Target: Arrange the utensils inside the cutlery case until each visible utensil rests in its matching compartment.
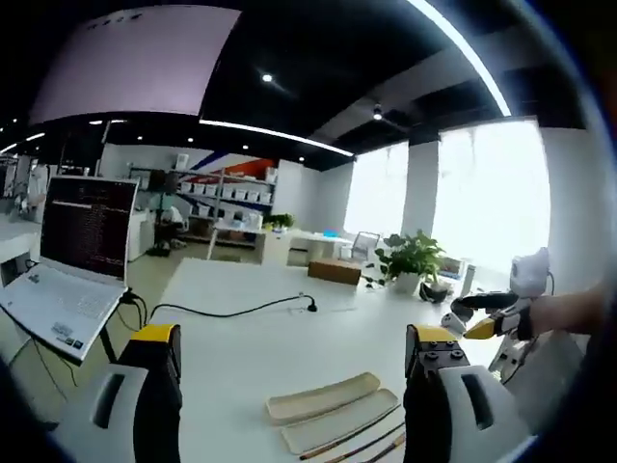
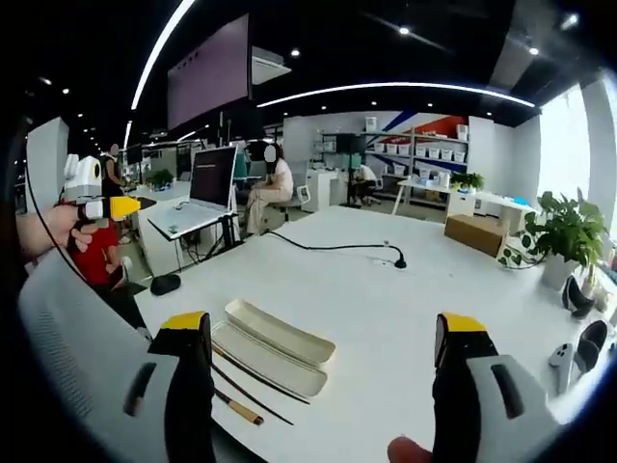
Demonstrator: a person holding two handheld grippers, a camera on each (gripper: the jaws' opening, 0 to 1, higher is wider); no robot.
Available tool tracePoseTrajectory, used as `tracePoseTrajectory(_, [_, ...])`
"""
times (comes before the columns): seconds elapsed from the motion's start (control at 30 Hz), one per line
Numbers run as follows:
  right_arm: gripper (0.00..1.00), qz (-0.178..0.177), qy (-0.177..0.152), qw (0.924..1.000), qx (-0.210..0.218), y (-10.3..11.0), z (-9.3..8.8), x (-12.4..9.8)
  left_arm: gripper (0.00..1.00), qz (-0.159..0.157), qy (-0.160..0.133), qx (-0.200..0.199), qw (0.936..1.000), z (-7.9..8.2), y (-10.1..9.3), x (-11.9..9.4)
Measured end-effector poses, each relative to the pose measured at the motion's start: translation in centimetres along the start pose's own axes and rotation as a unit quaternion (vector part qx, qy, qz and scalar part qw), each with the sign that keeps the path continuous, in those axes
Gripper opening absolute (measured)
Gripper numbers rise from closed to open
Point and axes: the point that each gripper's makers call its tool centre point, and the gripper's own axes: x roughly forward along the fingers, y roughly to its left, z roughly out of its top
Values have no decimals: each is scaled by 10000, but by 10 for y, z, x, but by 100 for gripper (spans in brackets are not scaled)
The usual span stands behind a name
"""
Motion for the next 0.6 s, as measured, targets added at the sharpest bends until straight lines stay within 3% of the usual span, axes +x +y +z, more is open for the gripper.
tracePoseTrajectory(0.1, [96,11,29,10000,-51,1,-2,0,100,-27,136,-44,9999,-9,-2,4])
tracePoseTrajectory(0.17, [95,8,32,9999,-109,2,-2,-1,100,13,385,298,9988,-20,-1,0])
tracePoseTrajectory(0.23, [95,8,65,9998,-190,2,-5,0,98,-73,384,368,9986,-25,-4,-3])
tracePoseTrajectory(0.3, [95,26,108,9998,-177,2,-7,-1,99,-77,411,125,9990,-25,-3,-4])
tracePoseTrajectory(0.33, [95,36,116,9998,-161,2,-8,-1,99,-104,258,-12,9996,-21,-2,-3])
tracePoseTrajectory(0.43, [95,-6,101,9997,-237,1,-9,-3,99,-50,355,142,9993,-25,2,-4])
tracePoseTrajectory(0.6, [95,90,80,9996,-266,6,-10,-3,99,-42,372,-216,9991,-29,5,-6])
